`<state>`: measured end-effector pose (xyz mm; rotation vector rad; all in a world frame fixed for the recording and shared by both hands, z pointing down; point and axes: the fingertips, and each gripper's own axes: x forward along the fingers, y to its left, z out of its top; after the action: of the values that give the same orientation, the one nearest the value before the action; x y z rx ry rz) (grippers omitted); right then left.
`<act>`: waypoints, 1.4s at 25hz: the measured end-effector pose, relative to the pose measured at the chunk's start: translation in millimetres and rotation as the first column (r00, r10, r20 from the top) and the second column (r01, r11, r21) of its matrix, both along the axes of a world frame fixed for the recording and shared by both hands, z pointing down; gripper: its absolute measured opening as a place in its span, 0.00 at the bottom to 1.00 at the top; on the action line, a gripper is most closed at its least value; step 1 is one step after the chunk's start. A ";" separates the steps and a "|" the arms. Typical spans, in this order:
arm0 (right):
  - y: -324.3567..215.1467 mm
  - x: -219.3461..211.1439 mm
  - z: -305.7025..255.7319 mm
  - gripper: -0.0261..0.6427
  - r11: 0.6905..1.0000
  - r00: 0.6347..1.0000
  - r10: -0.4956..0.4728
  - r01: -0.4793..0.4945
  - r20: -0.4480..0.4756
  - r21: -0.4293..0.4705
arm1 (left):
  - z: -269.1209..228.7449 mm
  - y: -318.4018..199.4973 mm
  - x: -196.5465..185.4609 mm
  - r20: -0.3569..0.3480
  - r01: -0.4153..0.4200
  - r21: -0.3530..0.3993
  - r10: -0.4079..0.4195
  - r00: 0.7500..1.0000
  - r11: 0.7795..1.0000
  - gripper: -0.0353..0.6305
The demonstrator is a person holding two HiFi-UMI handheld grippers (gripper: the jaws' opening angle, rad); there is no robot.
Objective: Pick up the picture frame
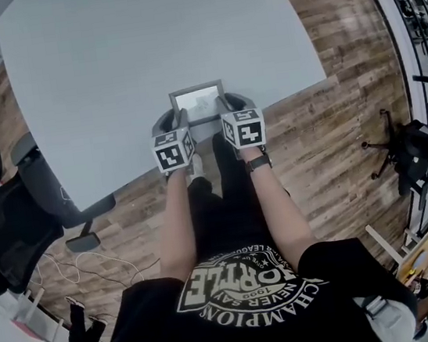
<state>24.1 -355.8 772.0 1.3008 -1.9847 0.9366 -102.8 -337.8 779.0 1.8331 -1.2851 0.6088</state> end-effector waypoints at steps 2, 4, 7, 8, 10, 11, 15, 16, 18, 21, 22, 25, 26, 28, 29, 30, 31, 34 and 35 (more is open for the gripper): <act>-1.5 0.7 -0.2 0.16 1.000 1.000 0.006 -0.006 -0.007 -0.009 | 0.4 -1.1 -0.8 0.003 0.010 -0.009 -0.010 1.000 1.000 0.21; -2.4 0.0 0.2 0.15 1.000 1.000 0.006 -0.007 -0.017 -0.019 | 0.7 -2.5 -2.3 0.003 0.015 -0.021 -0.015 1.000 1.000 0.20; -2.6 0.8 -3.9 0.15 1.000 1.000 0.016 -0.017 -0.018 -0.023 | -2.5 -3.3 -3.0 0.002 0.025 -0.032 -0.025 1.000 0.999 0.18; -2.9 1.5 -7.3 0.14 1.000 1.000 0.018 -0.018 -0.017 -0.020 | -5.1 -3.6 -2.6 0.002 0.029 -0.031 -0.029 1.000 0.999 0.17; -6.6 3.3 -15.5 0.14 1.000 1.000 0.020 -0.020 -0.015 -0.005 | -12.4 -8.2 -1.4 0.001 0.032 -0.021 -0.032 0.999 0.999 0.17; -9.5 3.9 -19.9 0.14 1.000 1.000 0.024 -0.024 -0.013 0.004 | -17.2 -11.8 -1.1 0.001 0.031 -0.012 -0.031 1.000 0.999 0.17; -19.6 3.2 -46.6 0.14 0.998 0.999 0.038 -0.038 0.000 0.047 | -46.7 -25.2 -2.5 0.003 0.027 0.036 -0.027 1.000 0.999 0.17; -24.8 2.2 -57.1 0.14 0.997 0.999 0.040 -0.040 0.004 0.066 | -57.6 -30.9 -3.6 0.002 0.028 0.057 -0.028 1.000 0.998 0.17; -39.0 -0.5 -81.5 0.14 0.992 0.999 0.040 -0.042 0.017 0.118 | -82.2 -45.3 -6.5 0.001 0.033 0.110 -0.033 0.999 0.993 0.16; -56.4 -3.8 -121.0 0.14 0.980 0.999 0.037 -0.044 0.038 0.196 | -123.1 -63.0 -10.2 0.001 0.042 0.186 -0.043 0.999 0.982 0.16; -60.7 -4.5 -134.5 0.14 0.975 0.998 0.036 -0.046 0.046 0.219 | -137.8 -67.5 -11.0 0.002 0.045 0.211 -0.047 0.999 0.976 0.16; -75.4 -5.7 -177.7 0.14 0.954 0.996 0.036 -0.058 0.078 0.295 | -185.6 -83.2 -12.9 0.010 0.050 0.297 -0.055 0.998 0.953 0.16; -80.2 -7.0 -192.7 0.14 0.945 0.995 0.036 -0.063 0.089 0.322 | -202.2 -88.3 -14.3 0.012 0.052 0.328 -0.059 0.998 0.943 0.16; -89.0 -11.9 -224.0 0.14 0.923 0.993 0.031 -0.070 0.110 0.379 | -234.8 -96.9 -19.7 0.013 0.059 0.387 -0.069 0.998 0.920 0.16; -92.5 -15.2 -240.5 0.14 0.910 0.993 0.026 -0.072 0.118 0.409 | -250.5 -100.2 -23.2 0.012 0.064 0.415 -0.075 0.997 0.908 0.16; -95.3 -18.4 -257.3 0.14 0.896 0.992 0.020 -0.073 0.124 0.438 | -265.9 -102.7 -26.6 0.009 0.069 0.442 -0.081 0.997 0.895 0.16; -97.4 -21.2 -274.0 0.14 0.881 0.992 0.014 -0.073 0.128 0.467 | -281.2 -104.5 -29.7 0.005 0.074 0.467 -0.086 0.996 0.881 0.16; -101.8 -28.5 -322.0 0.14 0.832 0.990 -0.010 -0.070 0.142 0.550 | -325.8 -108.1 -37.8 -0.009 0.089 0.542 -0.100 0.995 0.836 0.16; -102.3 -31.2 -336.8 0.14 0.816 0.989 -0.018 -0.070 0.146 0.574 | -340.1 -108.4 -40.6 -0.013 0.093 0.565 -0.104 0.994 0.820 0.16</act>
<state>-7.1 -458.1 435.2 1.6141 -2.4922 0.4438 -143.3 -446.2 439.0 2.2123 -1.6911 0.1851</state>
